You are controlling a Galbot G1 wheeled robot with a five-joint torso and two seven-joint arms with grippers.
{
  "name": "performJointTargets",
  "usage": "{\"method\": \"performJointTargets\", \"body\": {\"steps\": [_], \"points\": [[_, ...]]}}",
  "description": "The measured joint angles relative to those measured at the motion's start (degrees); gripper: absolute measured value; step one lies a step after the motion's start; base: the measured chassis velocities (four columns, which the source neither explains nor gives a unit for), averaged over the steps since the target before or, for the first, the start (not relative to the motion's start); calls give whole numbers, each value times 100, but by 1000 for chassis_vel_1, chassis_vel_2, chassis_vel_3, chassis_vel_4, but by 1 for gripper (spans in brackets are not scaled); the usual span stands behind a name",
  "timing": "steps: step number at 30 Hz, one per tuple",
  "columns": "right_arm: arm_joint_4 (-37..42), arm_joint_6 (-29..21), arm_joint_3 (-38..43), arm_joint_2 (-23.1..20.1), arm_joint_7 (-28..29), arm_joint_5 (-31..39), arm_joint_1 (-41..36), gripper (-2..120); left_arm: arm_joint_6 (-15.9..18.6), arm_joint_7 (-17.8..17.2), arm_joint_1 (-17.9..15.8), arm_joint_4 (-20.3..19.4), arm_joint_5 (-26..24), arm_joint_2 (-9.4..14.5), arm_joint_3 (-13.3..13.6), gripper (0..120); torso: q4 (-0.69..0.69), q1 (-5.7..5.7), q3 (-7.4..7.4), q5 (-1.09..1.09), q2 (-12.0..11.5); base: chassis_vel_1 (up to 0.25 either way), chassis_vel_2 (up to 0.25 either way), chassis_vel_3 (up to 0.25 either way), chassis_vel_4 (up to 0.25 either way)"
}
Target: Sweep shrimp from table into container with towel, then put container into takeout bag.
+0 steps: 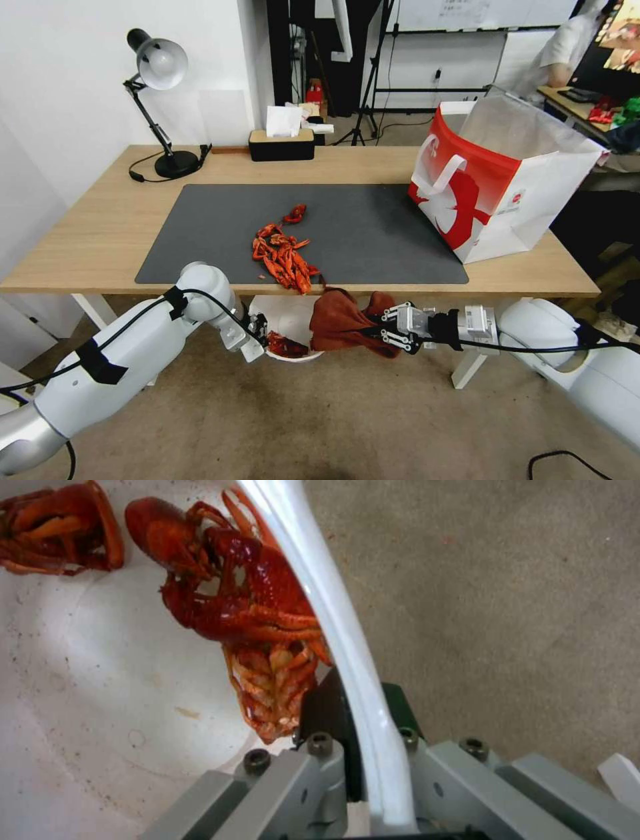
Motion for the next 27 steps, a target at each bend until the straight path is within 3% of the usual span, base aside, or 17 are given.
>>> {"method": "performJointTargets", "body": {"steps": [10,17,19,20,22,24,27], "points": [[163,-108,523,-239,58,912,164,6,-24,-1,339,-128,17,244,-283,0,0,0,0,-2,0,0,0,0,0],[-513,-251,-143,4,516,1276,1520,6,-37,1,511,-192,27,388,-469,0,-1,0,0,0,0,0,0,0,0],[-944,-295,-774,330,892,1234,2352,6,-60,1,585,-203,27,445,-582,0,-1,0,1,1,0,0,0,0,0],[-944,-295,-774,330,892,1234,2352,6,-60,1,585,-203,27,445,-582,0,-1,0,1,1,0,0,0,0,0],[-1835,-428,-1809,1038,1550,966,3503,6,-100,-5,714,-218,26,522,-740,0,2,0,1,1,0,0,0,0,0],[-2156,-443,-2022,1238,1691,860,3766,6,-106,-8,742,-219,25,536,-776,0,3,0,1,0,0,0,0,0,0],[-3437,-451,-2654,2099,1882,511,4574,6,-136,-14,845,-221,25,571,-934,0,-2,2,2,1,-2,0,0,0,0]]}}
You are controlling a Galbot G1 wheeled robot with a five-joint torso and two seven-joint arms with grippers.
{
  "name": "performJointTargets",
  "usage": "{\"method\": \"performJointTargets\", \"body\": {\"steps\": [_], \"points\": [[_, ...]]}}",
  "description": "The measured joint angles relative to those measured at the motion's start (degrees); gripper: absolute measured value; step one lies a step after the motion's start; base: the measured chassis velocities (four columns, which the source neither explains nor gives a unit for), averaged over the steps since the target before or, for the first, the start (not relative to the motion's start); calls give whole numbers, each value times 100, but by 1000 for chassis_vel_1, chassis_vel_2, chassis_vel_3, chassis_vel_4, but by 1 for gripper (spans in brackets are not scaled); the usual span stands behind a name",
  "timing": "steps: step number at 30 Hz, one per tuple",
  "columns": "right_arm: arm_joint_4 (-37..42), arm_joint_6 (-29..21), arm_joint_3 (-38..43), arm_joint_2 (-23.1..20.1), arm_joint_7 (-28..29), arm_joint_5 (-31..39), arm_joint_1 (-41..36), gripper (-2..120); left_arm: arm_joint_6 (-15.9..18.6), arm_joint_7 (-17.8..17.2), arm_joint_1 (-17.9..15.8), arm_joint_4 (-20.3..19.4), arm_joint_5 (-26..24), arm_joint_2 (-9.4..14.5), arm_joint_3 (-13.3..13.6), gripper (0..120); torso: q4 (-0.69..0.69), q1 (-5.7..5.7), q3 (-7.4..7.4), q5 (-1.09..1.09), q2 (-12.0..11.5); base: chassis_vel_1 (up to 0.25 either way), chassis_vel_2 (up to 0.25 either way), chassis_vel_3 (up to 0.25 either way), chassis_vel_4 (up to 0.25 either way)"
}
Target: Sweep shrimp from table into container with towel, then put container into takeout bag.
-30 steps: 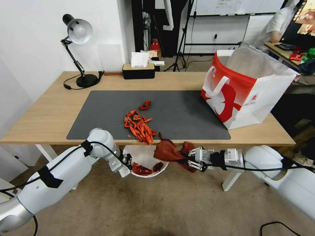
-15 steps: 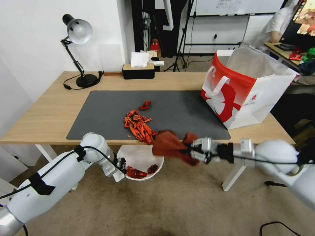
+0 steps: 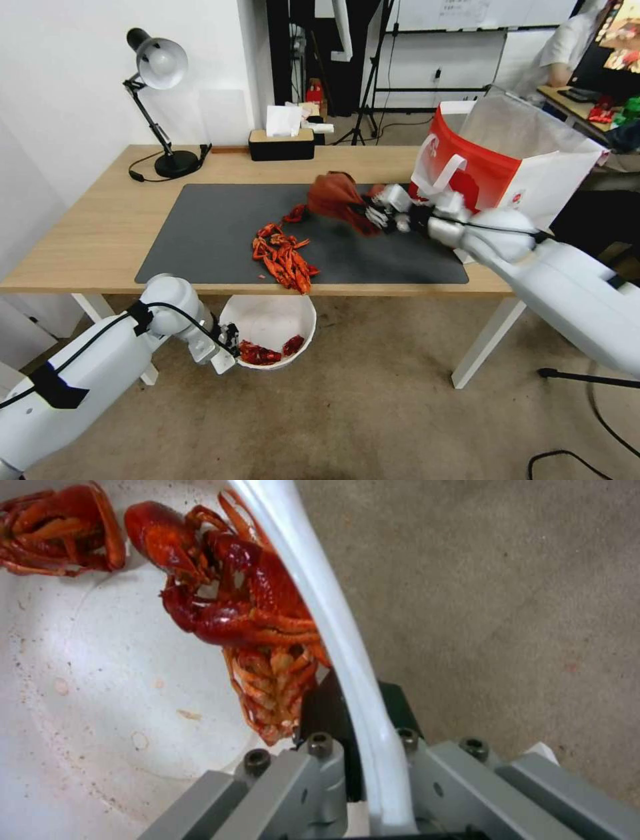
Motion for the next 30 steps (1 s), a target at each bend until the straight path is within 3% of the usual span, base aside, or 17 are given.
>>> {"method": "performJointTargets", "body": {"steps": [1,6,12,15,22,30], "points": [[0,0,0,0,0,0,0,6,0,0,0,0,0,0,0,0,0,0,0,0,0,0,0,0,0],[-1422,175,-312,1078,-106,-431,516,6,-54,-3,92,10,12,8,-136,0,6,-1,-1,-1,0,0,0,0,0],[-2619,483,-315,1805,-332,-1041,720,6,-93,-18,150,31,69,-20,-208,0,-2,0,-1,-2,0,0,0,0,0],[-3093,634,-248,2097,-496,-1273,818,6,-98,-24,154,40,75,-34,-222,0,1,-1,-2,-1,0,0,0,0,0],[-3934,899,-163,2522,-929,-1525,949,6,-112,-31,130,95,79,-39,-212,0,0,-1,-2,-1,0,0,0,0,0],[-4103,1084,-137,2653,-1375,-1529,949,6,-119,-34,65,118,73,-54,-154,0,1,-2,-2,-1,1,0,0,0,0]]}}
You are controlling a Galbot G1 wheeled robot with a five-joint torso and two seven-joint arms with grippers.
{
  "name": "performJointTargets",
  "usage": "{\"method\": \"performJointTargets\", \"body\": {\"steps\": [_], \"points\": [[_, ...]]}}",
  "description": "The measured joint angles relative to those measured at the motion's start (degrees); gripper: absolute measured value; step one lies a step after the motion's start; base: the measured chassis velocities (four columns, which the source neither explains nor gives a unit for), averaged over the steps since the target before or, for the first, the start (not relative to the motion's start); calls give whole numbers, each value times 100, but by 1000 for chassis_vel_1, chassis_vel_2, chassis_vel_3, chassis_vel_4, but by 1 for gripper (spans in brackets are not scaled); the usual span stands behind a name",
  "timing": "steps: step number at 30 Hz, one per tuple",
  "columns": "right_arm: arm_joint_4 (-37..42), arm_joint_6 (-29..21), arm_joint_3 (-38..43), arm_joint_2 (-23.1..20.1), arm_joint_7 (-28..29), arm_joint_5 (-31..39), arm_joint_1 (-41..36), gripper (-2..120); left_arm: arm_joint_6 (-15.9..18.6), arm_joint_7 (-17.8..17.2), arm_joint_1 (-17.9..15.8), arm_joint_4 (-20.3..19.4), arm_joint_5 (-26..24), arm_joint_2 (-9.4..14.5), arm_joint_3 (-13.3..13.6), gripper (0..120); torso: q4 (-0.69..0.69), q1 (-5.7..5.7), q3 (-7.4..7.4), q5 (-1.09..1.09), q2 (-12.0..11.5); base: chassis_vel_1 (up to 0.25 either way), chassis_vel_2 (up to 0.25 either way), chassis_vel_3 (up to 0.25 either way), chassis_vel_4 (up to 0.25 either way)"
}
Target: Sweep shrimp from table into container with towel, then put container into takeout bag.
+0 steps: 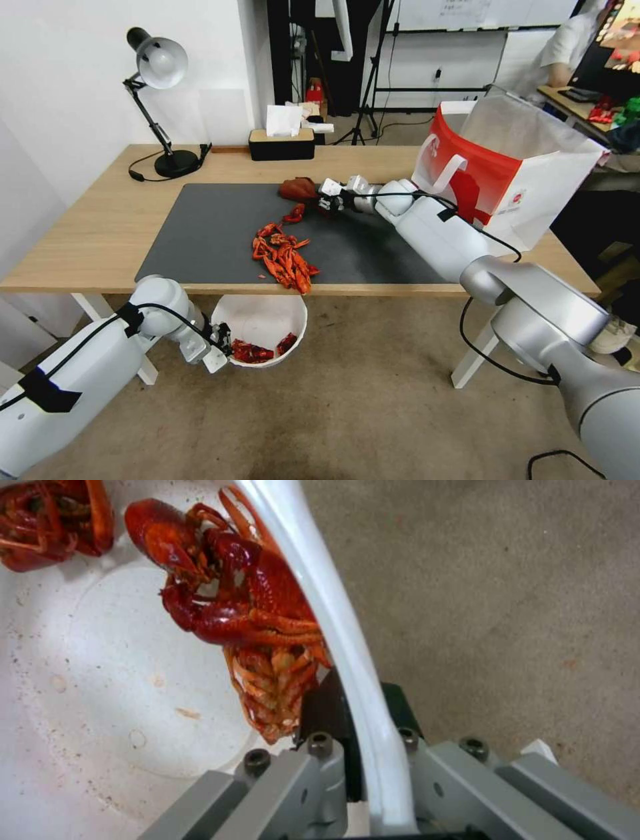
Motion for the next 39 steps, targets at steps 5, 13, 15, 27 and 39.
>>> {"method": "performJointTargets", "body": {"steps": [5,13,15,27,39], "points": [[66,195,-18,-56,-183,2,-19,6,-2,0,-31,16,-2,-16,14,0,0,0,0,0,0,0,0,0,0],[508,286,-153,-393,-689,166,-94,6,-2,-1,-36,25,-3,5,0,0,-1,0,0,1,0,0,0,0,0],[666,307,-226,-499,-815,314,-120,6,0,-1,-43,23,-4,8,-2,0,0,0,0,1,0,0,0,0,0],[1351,363,-546,-931,-1124,793,-169,6,11,4,-56,1,2,11,6,0,0,0,0,1,0,0,0,0,0],[1845,366,-722,-1306,-1279,1039,-230,6,28,13,-96,-30,5,17,21,0,0,0,0,1,0,0,0,0,0]]}}
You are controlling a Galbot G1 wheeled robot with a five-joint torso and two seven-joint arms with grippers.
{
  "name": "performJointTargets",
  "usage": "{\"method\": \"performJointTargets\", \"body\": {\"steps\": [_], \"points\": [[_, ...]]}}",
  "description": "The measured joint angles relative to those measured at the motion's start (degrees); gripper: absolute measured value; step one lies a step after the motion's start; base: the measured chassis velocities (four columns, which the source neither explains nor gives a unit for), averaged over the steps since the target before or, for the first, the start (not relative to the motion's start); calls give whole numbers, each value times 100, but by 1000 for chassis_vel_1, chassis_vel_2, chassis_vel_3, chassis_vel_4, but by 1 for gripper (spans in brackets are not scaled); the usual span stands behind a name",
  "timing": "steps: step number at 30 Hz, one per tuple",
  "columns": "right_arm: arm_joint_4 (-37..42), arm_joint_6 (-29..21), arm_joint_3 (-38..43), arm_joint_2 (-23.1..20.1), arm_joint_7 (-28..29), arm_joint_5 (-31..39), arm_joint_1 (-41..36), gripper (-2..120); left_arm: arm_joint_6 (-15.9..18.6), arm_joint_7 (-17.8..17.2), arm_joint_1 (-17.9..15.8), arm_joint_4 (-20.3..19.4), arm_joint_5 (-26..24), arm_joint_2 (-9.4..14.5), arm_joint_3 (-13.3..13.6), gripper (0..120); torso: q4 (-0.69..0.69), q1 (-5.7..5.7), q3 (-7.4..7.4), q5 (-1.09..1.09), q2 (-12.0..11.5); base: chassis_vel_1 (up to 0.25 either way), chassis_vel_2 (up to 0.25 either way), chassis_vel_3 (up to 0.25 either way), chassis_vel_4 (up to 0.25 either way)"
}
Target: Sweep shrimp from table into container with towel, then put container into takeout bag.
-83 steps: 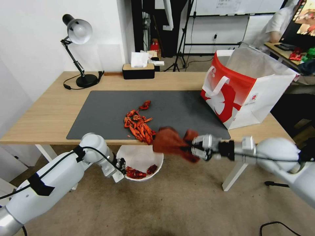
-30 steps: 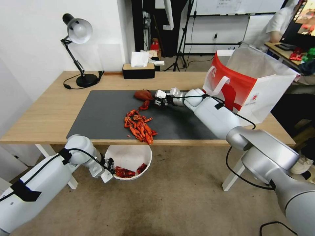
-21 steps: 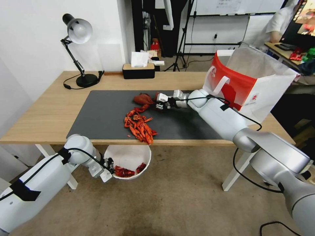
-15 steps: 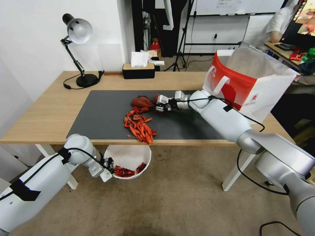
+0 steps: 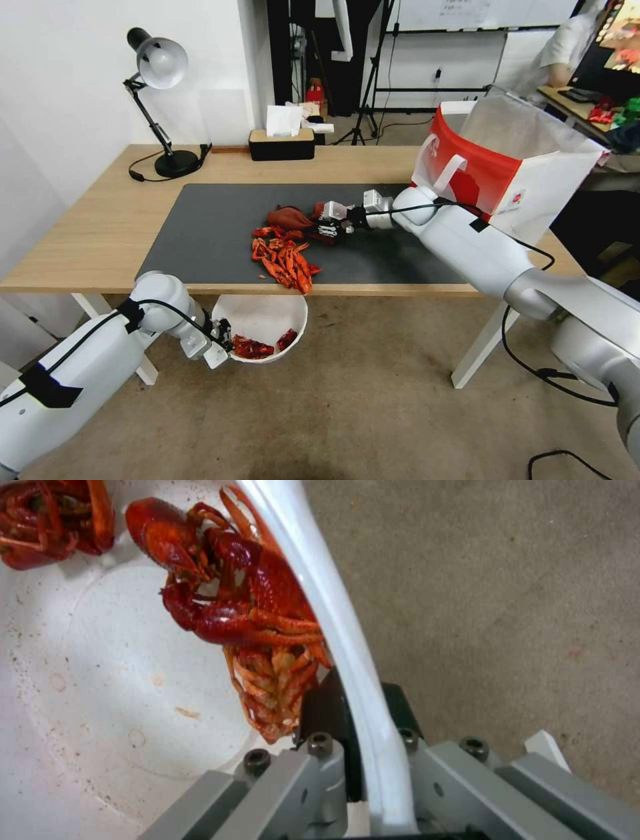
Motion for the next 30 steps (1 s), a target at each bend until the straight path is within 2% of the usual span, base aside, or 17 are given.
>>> {"method": "performJointTargets", "body": {"steps": [6,13,30], "points": [[132,0,-14,-73,-12,1,-35,6,39,15,-123,-62,-46,-31,255,0,0,0,0,-1,0,0,0,0,0],[277,0,-55,-162,-20,22,-42,6,110,29,-318,-50,-87,-130,420,0,0,0,0,0,0,0,0,0,0],[874,-41,-222,-417,-20,107,-106,6,108,26,-354,101,-103,-104,435,0,0,0,0,-1,0,0,0,0,0]]}}
